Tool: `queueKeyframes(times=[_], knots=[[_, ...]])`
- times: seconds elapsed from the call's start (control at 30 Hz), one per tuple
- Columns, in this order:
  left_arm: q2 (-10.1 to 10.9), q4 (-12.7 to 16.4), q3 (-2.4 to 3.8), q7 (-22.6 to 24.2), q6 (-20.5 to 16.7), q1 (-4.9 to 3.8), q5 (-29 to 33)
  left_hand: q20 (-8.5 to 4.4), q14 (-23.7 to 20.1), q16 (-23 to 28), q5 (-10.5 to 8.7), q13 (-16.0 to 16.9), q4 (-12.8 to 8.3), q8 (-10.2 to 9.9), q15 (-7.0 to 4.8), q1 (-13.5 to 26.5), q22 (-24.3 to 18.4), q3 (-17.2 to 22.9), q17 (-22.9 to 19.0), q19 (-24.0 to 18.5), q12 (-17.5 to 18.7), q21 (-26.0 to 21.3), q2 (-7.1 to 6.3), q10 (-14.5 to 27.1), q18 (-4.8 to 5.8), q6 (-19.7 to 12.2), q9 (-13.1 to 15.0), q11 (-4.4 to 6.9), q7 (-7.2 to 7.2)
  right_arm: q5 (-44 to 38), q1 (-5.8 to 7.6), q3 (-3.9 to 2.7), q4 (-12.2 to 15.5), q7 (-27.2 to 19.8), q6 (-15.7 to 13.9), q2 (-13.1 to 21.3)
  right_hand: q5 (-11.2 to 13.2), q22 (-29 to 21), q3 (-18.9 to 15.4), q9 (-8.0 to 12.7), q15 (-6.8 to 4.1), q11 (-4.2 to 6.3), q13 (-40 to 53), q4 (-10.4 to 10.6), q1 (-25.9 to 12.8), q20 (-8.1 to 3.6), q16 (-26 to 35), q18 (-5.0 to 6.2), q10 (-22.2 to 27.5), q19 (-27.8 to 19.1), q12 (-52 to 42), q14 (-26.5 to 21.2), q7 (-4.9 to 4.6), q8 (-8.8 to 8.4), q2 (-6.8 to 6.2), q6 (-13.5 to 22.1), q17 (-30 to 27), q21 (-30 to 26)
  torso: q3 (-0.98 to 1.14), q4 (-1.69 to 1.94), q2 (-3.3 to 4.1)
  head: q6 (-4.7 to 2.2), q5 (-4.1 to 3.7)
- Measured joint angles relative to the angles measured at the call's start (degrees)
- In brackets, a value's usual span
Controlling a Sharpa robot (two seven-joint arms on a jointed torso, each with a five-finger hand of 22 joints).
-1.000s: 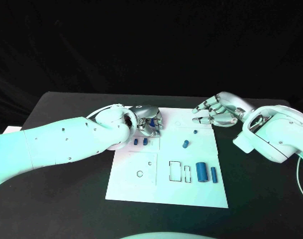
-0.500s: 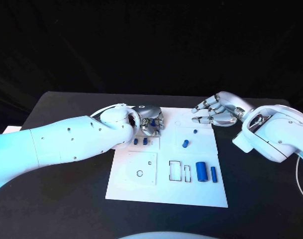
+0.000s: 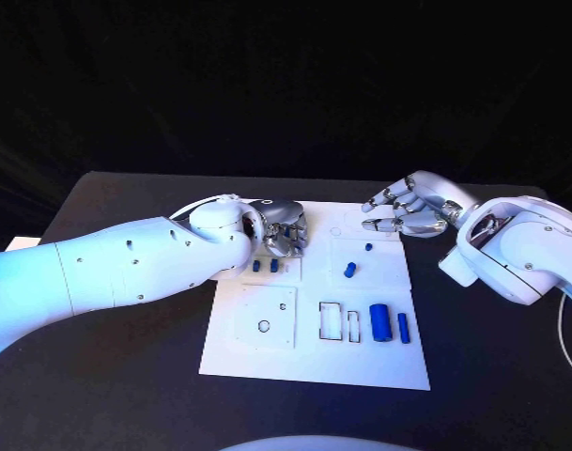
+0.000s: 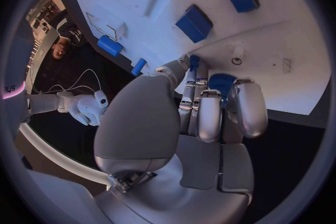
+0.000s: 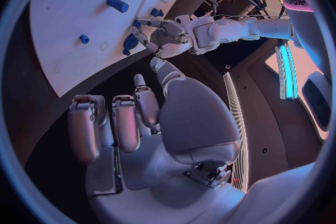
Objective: Assemble the parts on the task board
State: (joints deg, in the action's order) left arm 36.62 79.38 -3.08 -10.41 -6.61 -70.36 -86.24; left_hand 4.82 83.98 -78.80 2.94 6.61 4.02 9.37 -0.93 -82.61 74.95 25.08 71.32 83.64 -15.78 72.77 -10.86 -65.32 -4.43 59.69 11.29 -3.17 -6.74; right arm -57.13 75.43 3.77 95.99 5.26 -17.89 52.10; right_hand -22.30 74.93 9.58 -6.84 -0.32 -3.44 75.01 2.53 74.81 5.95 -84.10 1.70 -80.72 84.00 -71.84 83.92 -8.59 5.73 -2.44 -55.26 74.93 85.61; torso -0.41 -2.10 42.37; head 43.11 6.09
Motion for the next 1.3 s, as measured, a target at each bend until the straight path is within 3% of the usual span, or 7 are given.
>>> queueKeyframes(times=[0.23,0.33,0.6,1.3], knots=[[-0.02,-0.06,0.07,-0.2,0.49,-0.06,-0.06,-0.21,0.0,0.0,0.0,-0.12,-0.1,-0.87,0.0,0.0,0.0,0.1,-0.23,0.21,0.38,0.23,0.0,0.04,0.0,0.0,-0.47,-0.03,0.0,0.01,0.0,0.0,0.0,-0.01,0.02,-0.02,0.0,0.0,0.0,0.0,0.0,0.0,0.0,0.0,0.0,0.0,0.0,0.0,0.0,0.0,0.0,0.0,0.0,0.0,0.0,0.0,0.0,0.0,0.0,-0.03,0.0,-0.05,0.06],[-0.06,-0.05,0.11,-0.34,0.7,-0.08,-0.07,-0.2,0.0,0.0,0.0,-0.34,-0.16,-1.39,0.0,0.23,-0.01,0.16,-0.46,0.21,1.1,0.23,0.23,0.54,0.0,-0.33,-0.76,-0.53,-0.32,0.02,0.0,0.0,-0.03,-0.02,0.03,-0.03,0.0,0.0,0.0,0.0,0.0,0.0,0.0,0.0,0.0,0.0,0.0,0.0,0.0,0.0,0.0,0.0,0.0,0.0,0.0,0.0,-0.01,0.0,0.01,0.0,-0.01,-0.07,0.07],[0.03,0.12,0.19,-0.65,1.13,-0.14,-0.08,-0.2,0.0,0.0,0.0,-0.85,-0.32,-2.52,0.01,0.87,-0.01,0.31,-1.09,0.21,2.66,0.23,-0.42,2.27,0.0,-0.99,-1.41,-1.02,-0.1,0.03,0.0,0.0,-0.06,-0.03,0.05,-0.05,0.0,-0.01,0.0,0.0,0.0,0.0,0.0,0.0,0.0,0.0,0.0,0.0,0.0,0.0,0.0,0.0,0.0,0.0,0.0,0.0,-0.01,0.0,-0.02,-0.01,-0.01,-0.02,0.12],[0.57,0.65,0.39,-0.64,1.18,0.07,-0.04,0.0,0.05,0.27,0.0,-1.36,-0.49,-2.77,0.37,1.55,-0.02,0.14,-2.1,0.41,3.67,-0.07,-0.63,3.21,-0.01,-1.37,-1.68,-1.53,-0.08,0.09,-0.03,0.0,-0.12,-0.08,0.18,-0.07,0.0,-0.02,0.0,0.0,0.0,0.0,0.0,0.0,0.0,0.0,0.0,0.0,0.0,0.0,0.0,0.0,0.0,0.0,0.0,0.0,-0.02,0.0,-0.03,0.0,-0.01,-0.09,0.3]])
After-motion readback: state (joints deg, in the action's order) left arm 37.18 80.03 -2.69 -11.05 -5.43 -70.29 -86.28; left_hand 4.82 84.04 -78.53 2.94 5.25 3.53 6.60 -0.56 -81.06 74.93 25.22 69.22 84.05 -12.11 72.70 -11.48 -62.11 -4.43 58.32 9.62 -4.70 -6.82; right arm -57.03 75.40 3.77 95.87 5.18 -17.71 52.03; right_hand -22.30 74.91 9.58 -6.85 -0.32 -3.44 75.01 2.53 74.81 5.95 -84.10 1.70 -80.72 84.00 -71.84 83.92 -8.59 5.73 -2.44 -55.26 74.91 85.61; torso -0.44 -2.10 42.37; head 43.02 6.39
